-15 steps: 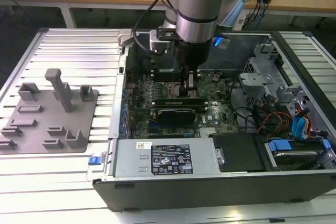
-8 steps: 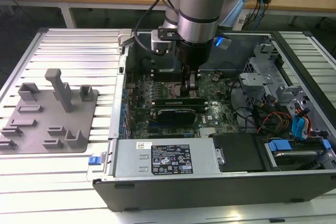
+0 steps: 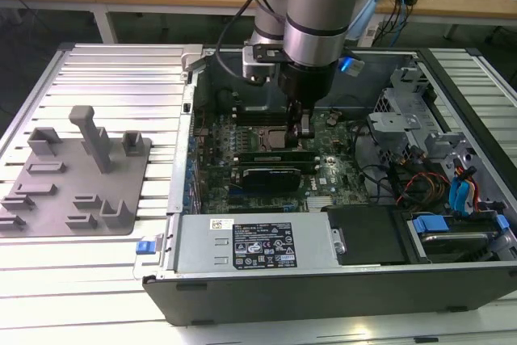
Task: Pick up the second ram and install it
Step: 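Press down the second ram until it locks into place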
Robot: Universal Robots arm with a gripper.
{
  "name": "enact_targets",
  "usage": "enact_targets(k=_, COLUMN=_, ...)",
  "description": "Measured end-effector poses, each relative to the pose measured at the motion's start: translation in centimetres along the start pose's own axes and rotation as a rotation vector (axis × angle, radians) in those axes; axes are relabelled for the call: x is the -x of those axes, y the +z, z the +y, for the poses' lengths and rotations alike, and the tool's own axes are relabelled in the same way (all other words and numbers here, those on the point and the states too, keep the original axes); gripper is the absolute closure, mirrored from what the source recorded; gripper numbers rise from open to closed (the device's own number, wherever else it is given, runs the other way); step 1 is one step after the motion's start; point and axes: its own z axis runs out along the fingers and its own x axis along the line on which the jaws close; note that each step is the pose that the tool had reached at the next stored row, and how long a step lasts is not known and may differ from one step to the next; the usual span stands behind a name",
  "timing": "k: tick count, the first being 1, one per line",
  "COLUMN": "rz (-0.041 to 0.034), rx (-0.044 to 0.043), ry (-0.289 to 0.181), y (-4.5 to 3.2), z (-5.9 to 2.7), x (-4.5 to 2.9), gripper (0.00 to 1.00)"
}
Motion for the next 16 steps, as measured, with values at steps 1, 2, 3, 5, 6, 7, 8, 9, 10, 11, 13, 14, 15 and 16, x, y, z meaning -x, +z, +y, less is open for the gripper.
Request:
enact_targets(k=1, rz=0.0, rx=0.0, ry=0.0, y=0.0, z=-0.2, x=0.0, gripper=0.92)
enact_targets(k=2, rz=-0.0001, rx=0.0, ry=0.0, y=0.0, z=-0.61, x=0.01, gripper=0.92)
enact_targets(k=3, rz=-0.0001, rx=0.0, ry=0.0, y=-0.01, z=-1.17, x=0.02, gripper=0.92)
enact_targets(k=5, rz=-0.0001, rx=0.0, ry=0.0, y=-0.02, z=-2.24, x=0.03, gripper=0.92)
enact_targets(k=6, rz=-0.0001, rx=0.0, ry=0.0, y=-0.02, z=-2.51, x=0.03, gripper=0.92)
enact_targets(k=7, rz=0.0, rx=0.0, ry=0.0, y=-0.03, z=-2.85, x=0.03, gripper=0.92)
enact_targets(k=8, rz=0.0, rx=0.0, ry=0.0, y=-0.03, z=-3.04, x=0.04, gripper=0.92)
enact_targets(k=9, rz=0.0, rx=0.0, ry=0.0, y=-0.03, z=-3.12, x=0.04, gripper=0.92)
enact_targets(k=10, rz=0.0, rx=0.0, ry=0.0, y=-0.03, z=-3.14, x=0.04, gripper=0.92)
enact_targets(k=11, rz=-0.0001, rx=0.0, ry=0.0, y=-0.01, z=-3.19, x=0.03, gripper=0.92)
enact_targets(k=13, rz=-0.0001, rx=0.0, ry=0.0, y=0.35, z=-3.28, x=0.03, gripper=0.92)
enact_targets(k=14, rz=-0.0001, rx=0.0, ry=0.0, y=0.53, z=-3.3, x=0.03, gripper=0.92)
enact_targets(k=15, rz=-0.0001, rx=0.0, ry=0.0, y=0.63, z=-3.31, x=0.03, gripper=0.92)
enact_targets(k=16, rz=-0.0001, rx=0.0, ry=0.0, y=0.74, z=-3.31, x=0.03, gripper=0.92)
